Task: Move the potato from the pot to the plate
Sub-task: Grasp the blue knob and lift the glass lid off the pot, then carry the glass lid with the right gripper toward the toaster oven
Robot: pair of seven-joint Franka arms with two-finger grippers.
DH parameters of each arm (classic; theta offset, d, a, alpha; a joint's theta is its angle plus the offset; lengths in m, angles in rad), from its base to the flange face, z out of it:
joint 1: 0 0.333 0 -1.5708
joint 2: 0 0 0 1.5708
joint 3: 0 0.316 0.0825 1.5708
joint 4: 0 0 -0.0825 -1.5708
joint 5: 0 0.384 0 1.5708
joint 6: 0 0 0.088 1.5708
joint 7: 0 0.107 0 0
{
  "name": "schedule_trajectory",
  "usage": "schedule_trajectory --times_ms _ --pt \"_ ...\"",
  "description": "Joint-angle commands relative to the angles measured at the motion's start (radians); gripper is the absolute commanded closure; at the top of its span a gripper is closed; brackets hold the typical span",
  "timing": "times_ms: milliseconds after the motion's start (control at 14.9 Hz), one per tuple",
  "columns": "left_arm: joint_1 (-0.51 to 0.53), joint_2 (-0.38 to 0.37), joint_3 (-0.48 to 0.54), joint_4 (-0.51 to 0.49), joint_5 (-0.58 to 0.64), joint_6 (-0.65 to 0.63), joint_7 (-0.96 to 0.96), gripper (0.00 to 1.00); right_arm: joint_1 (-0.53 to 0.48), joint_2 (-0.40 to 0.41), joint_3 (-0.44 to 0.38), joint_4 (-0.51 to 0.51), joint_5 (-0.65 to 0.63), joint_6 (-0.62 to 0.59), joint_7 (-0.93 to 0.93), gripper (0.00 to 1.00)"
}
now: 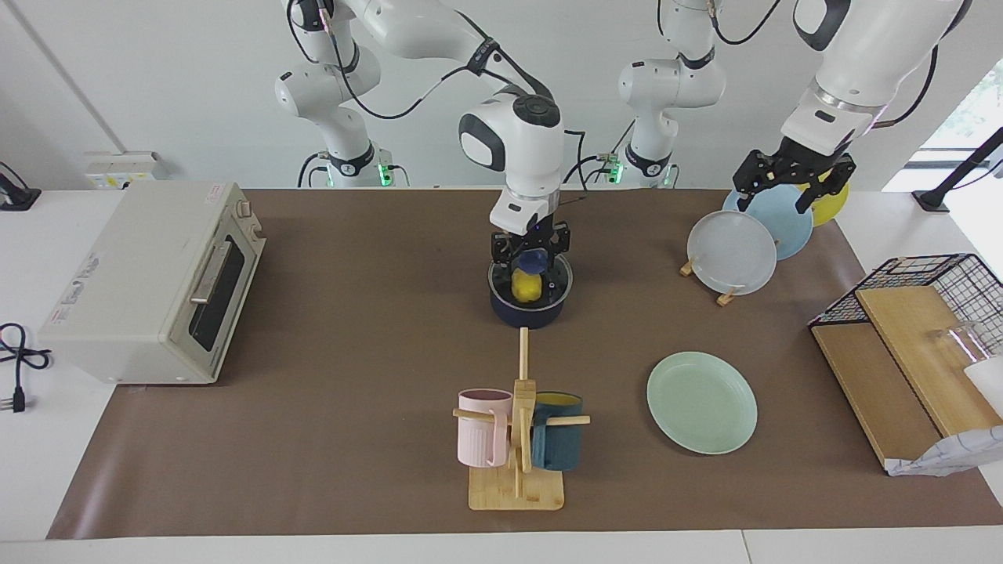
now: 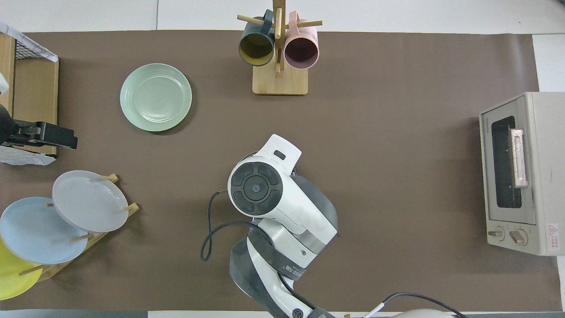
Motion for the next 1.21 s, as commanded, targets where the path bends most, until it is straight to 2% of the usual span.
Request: schedule_trajectory --times_ms 0,268,402,536,670,1004,1138 --pt "-0.008 -0.024 0.006 -0.028 -0.012 0.018 -0.001 0.00 -0.004 -0.026 0.004 -0.037 -0.001 0.023 -0.007 0.35" --pt "-0.008 -0.025 0.006 -0.028 -0.012 0.018 -0.002 0.00 -0.004 -0.025 0.004 -0.024 0.001 0.013 -0.007 0.59" --pt "-0.011 -0.025 0.006 -0.028 -0.012 0.018 -0.002 0.00 -0.011 -0.022 0.004 0.015 0.001 -0.016 -0.010 0.60" --pt "-0.009 -0.025 0.006 -0.028 -0.012 0.020 -0.001 0.00 -0.035 -0.017 0.002 0.107 0.003 -0.123 -0.045 0.60" --pt "-0.008 -0.027 0.006 -0.031 -0.012 0.018 -0.001 0.00 -0.104 -0.013 0.002 0.163 0.007 -0.185 -0.144 0.60" --pt "-0.025 -0.027 0.002 -0.032 -0.012 0.026 -0.031 0.00 -0.323 -0.017 0.002 0.138 0.038 -0.242 -0.460 0.60" --pt "-0.040 -0.030 0.000 -0.035 -0.012 0.026 -0.059 0.00 -0.449 -0.028 0.002 0.083 0.038 -0.228 -0.647 0.60"
